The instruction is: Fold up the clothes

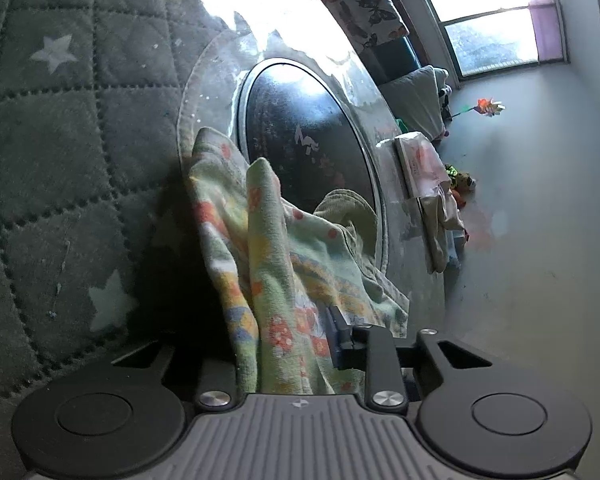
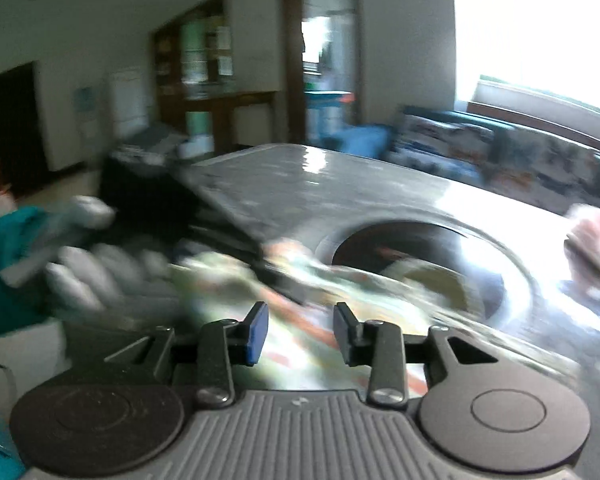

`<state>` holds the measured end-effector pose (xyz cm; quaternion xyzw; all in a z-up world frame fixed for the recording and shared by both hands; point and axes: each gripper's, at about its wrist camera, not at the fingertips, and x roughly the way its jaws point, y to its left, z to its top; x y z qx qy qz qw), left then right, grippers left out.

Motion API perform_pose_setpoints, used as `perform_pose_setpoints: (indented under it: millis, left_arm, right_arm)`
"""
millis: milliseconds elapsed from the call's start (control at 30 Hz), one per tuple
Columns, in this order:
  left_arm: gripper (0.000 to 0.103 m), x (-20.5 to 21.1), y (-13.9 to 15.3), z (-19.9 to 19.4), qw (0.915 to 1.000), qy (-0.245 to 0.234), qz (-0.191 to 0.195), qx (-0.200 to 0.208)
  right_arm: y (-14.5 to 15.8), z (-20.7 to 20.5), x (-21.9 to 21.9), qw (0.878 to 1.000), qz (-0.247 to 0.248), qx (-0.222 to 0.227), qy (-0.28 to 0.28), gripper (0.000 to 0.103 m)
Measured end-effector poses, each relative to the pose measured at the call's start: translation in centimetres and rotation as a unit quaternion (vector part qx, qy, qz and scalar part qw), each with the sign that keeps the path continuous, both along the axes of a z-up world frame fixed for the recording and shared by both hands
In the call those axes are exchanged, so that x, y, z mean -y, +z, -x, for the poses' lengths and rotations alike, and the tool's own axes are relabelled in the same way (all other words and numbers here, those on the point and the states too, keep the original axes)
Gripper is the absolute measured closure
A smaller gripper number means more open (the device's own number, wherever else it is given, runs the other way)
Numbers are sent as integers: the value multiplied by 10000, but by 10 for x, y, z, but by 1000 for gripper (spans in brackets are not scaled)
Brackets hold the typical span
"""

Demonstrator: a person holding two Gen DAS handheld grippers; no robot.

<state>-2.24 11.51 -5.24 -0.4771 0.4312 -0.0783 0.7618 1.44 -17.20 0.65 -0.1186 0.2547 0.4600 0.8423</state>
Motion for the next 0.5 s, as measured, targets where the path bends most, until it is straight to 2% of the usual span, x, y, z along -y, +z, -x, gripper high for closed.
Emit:
perform_pose_setpoints:
  millis: [100, 233, 333, 500]
  left_arm:
    - [74, 3, 2, 0, 9999, -18, -100, 36]
    - [74, 7, 4, 0, 9996, -59, -255, 88]
    - [74, 10, 7, 0, 9991, -107, -405, 113]
    - [74, 14, 10, -1, 9981, -164, -571, 131]
  right_arm:
    - [-6, -23, 26, 9979, 152, -36, -636, 61]
    - [-21, -51, 63, 9871, 342, -58, -1565, 55]
    - [-37, -69, 83, 9775, 382, -201, -2066, 52]
    - [-54, -85, 103, 9688, 110, -724, -2369, 52]
